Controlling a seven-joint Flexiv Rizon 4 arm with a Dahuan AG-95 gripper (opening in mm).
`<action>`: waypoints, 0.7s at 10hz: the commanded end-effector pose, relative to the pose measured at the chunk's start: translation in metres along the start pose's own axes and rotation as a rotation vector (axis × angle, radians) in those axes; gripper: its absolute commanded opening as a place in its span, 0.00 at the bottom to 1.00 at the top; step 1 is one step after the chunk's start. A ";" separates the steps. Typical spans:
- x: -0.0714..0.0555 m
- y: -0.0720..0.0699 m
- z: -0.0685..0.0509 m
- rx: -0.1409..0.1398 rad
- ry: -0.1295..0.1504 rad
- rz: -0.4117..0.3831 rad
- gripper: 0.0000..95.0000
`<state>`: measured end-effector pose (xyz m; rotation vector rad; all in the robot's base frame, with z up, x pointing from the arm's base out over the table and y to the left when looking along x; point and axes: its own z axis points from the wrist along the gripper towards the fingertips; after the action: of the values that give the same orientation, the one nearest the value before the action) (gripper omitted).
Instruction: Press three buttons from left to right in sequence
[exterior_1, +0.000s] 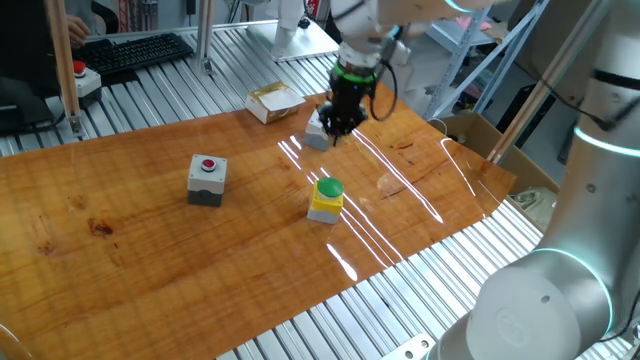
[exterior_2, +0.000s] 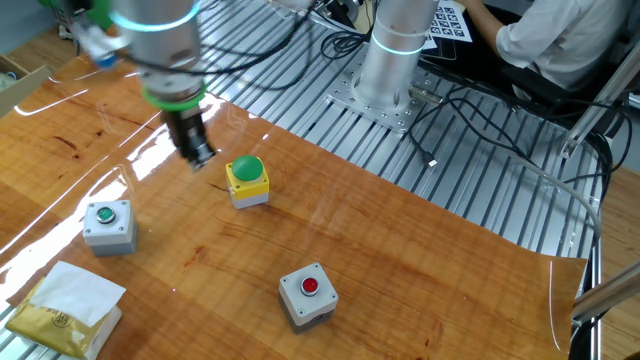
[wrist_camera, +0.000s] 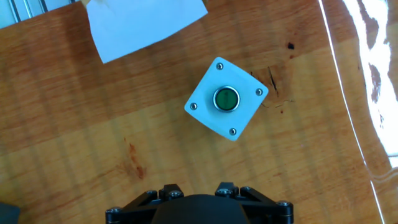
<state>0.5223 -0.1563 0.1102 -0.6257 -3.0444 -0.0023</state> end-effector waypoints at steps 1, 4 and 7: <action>0.021 -0.006 0.004 -0.015 -0.002 0.001 0.00; 0.044 -0.010 0.009 -0.037 0.000 0.014 0.00; 0.061 0.007 0.011 -0.037 -0.003 0.048 0.00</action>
<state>0.4702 -0.1244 0.0998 -0.7021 -3.0361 -0.0608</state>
